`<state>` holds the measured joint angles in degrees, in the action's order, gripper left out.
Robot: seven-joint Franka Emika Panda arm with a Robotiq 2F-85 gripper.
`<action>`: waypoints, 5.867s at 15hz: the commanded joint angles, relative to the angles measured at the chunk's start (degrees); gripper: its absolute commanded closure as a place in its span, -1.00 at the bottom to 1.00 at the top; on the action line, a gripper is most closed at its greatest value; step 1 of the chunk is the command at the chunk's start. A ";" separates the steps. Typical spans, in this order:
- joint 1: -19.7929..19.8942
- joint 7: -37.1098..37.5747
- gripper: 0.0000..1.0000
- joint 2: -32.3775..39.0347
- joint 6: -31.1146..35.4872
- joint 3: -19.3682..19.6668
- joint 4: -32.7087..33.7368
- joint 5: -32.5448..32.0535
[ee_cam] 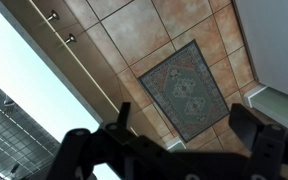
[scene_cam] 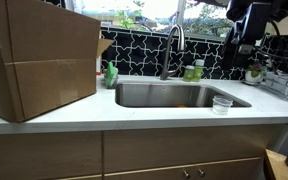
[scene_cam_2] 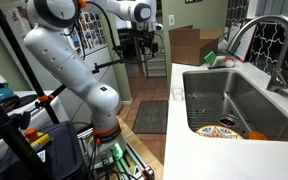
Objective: Pick up the tall green bottle and move it to the left side of the short green bottle near the tap
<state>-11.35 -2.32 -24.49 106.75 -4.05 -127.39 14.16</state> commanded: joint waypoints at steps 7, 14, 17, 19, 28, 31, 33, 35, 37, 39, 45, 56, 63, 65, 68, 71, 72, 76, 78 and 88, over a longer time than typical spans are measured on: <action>0.93 -0.27 -1.00 0.01 -0.18 -0.78 0.12 0.34; 2.14 1.52 -1.00 -1.29 1.12 -0.37 -0.76 -0.19; 4.04 3.34 -1.00 -3.00 1.79 0.50 -1.93 -0.21; 3.65 1.43 -1.00 -0.94 0.47 0.01 0.06 0.14; 8.87 5.04 -1.00 -0.86 0.16 3.39 0.71 -2.22; 14.50 5.21 -1.00 -1.09 -0.28 8.30 2.79 -4.39; 18.19 5.79 -1.00 0.20 -0.23 11.62 6.19 -5.84; 20.83 8.01 -1.00 1.52 1.07 13.26 9.17 -6.58; 20.41 5.17 -1.00 0.13 0.54 13.61 7.82 -5.75; 20.97 5.81 -1.00 0.64 0.62 13.91 8.87 -5.77; 23.51 12.15 -1.00 9.71 -1.80 16.18 16.49 -5.16; 29.36 14.58 -1.00 25.02 17.33 22.18 25.53 -6.83; 29.53 15.72 -1.00 25.31 17.83 22.39 26.35 -7.43; 30.22 12.86 -1.00 27.00 19.73 23.13 27.29 -7.88; 31.32 5.75 -1.00 29.94 21.12 23.97 29.26 -8.54; 32.66 -1.65 -1.00 33.29 23.89 24.33 31.42 -9.10; 33.25 -4.06 -1.00 34.58 24.37 24.35 32.48 -8.93; 35.19 -7.74 -1.00 38.75 26.99 24.30 35.91 -9.55; 35.10 -6.97 -1.00 37.13 25.80 23.56 34.38 -8.69; 36.65 -2.07 -1.00 43.91 22.51 24.87 41.91 -10.61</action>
<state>24.15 -6.82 15.23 131.39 20.39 -90.14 5.25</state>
